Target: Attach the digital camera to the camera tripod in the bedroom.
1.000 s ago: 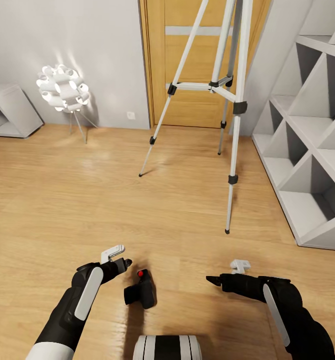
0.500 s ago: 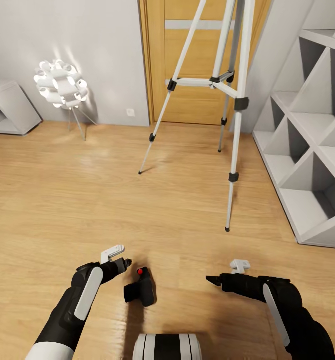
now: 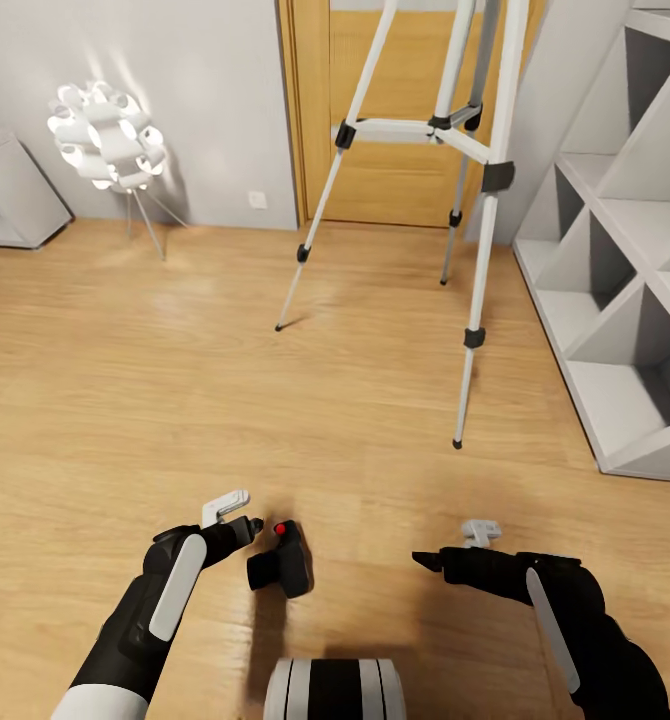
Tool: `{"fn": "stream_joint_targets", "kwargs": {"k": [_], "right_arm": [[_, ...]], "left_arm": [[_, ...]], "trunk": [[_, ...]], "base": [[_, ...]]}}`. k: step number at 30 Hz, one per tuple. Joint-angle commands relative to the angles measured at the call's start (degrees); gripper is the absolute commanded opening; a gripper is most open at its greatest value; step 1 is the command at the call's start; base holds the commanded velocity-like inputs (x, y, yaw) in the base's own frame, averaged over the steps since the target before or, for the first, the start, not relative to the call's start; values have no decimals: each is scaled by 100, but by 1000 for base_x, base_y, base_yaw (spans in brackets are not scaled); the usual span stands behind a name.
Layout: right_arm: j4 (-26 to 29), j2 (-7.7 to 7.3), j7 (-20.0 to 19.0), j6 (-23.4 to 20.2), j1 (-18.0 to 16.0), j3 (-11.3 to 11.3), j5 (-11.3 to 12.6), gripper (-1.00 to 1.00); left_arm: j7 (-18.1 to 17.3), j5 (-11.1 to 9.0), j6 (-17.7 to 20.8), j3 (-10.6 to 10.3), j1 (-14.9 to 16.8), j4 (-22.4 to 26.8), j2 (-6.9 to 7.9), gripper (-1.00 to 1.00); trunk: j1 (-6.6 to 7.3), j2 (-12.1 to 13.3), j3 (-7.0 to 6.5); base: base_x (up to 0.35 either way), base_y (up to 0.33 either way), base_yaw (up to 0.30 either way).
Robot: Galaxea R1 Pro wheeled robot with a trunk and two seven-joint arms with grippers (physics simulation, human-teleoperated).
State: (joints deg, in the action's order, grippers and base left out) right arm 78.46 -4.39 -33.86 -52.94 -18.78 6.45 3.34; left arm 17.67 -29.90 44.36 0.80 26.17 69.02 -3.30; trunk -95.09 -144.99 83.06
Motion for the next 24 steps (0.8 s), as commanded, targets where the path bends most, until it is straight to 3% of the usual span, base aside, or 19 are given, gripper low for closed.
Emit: {"fn": "stream_joint_targets", "kwargs": {"k": [1,24], "right_arm": [[3,0,2,-41,-3,6,35,100],[3,-9,1,-41,-3,6,18,100]], "left_arm": [[48,-61,20,8,2,7,-4,100],[52,-59,20,3,2,15,-8,100]], "trunk": [[-1,-3,27],[-61,-34,536]], "base": [[0,0,0],[0,0,0]]}}
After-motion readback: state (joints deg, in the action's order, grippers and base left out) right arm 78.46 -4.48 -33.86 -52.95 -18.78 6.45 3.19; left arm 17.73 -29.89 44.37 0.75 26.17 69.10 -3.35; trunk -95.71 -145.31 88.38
